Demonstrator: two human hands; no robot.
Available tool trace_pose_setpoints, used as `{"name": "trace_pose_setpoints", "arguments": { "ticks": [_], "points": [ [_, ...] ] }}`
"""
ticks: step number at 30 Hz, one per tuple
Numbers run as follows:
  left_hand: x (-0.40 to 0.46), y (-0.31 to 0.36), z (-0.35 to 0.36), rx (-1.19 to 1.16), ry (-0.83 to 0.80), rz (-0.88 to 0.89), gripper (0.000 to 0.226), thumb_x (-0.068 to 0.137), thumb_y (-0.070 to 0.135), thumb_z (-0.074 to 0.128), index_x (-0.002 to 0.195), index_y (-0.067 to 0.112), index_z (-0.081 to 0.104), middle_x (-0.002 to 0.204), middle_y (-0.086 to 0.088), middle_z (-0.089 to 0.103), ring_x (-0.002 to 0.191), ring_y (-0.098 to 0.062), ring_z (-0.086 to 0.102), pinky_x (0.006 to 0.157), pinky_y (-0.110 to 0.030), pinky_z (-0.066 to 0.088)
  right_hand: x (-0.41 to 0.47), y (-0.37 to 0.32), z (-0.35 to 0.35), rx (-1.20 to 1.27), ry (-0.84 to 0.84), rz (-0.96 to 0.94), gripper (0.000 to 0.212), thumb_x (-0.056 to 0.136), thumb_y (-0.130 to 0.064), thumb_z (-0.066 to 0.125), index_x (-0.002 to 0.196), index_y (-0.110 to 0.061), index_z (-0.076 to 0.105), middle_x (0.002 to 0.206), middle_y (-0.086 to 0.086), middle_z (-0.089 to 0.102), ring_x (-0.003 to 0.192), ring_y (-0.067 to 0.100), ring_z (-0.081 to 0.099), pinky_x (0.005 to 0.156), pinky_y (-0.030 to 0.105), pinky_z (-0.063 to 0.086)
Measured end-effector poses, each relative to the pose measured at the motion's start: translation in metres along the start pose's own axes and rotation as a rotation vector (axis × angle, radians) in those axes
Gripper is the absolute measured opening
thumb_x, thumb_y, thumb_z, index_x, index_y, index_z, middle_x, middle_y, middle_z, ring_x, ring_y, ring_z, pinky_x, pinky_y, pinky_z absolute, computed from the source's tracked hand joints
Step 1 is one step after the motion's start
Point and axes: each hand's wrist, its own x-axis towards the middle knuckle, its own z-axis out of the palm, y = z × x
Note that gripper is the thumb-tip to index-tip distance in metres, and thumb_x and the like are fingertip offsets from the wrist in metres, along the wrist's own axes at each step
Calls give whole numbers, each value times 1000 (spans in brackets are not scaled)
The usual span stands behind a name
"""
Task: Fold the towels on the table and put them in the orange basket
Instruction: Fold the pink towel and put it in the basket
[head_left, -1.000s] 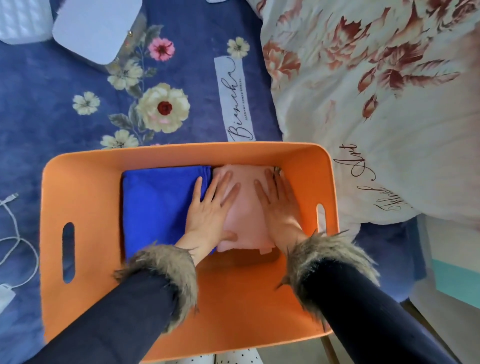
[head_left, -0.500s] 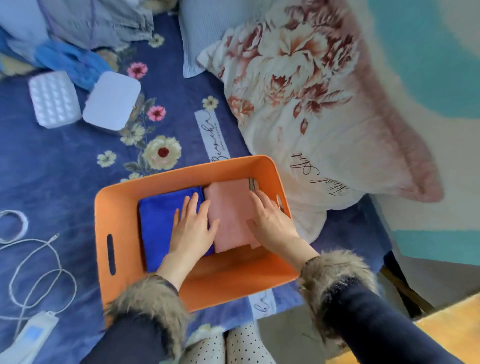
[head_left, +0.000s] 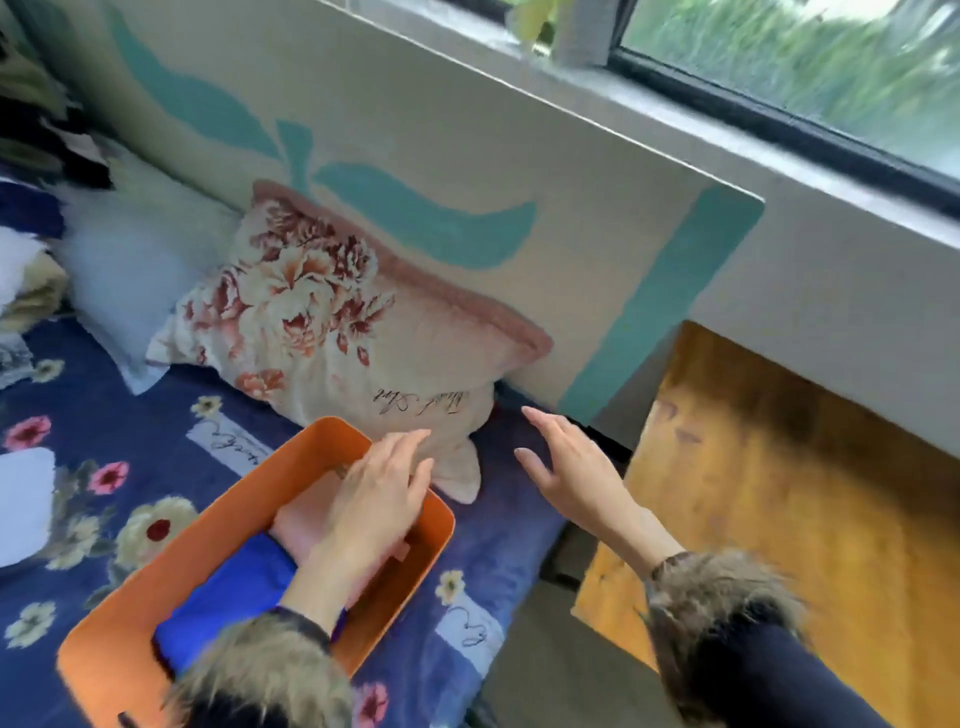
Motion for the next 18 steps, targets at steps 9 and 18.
{"name": "trace_pose_setpoints", "arguments": {
  "ticks": [9,18],
  "points": [
    [-47,122,51,-90,-229,419,35,95,21,48,130,16,51,120,0,58,112,-19,54,93,-28,38,-177,52,-48,131,241,463,52,96,-33,47,144,-21,31,140,-1,45,128,16,44,105,36,38],
    [-172,279,109,-105,-465,958,35,97,27,44,130,17,50,122,-1,58,113,-19,54,91,-30,44,-419,68,-66,182,537,903,52,95,-37,46,144,-25,29,142,-2,42,131,18,39,106,34,35]
  ]
}}
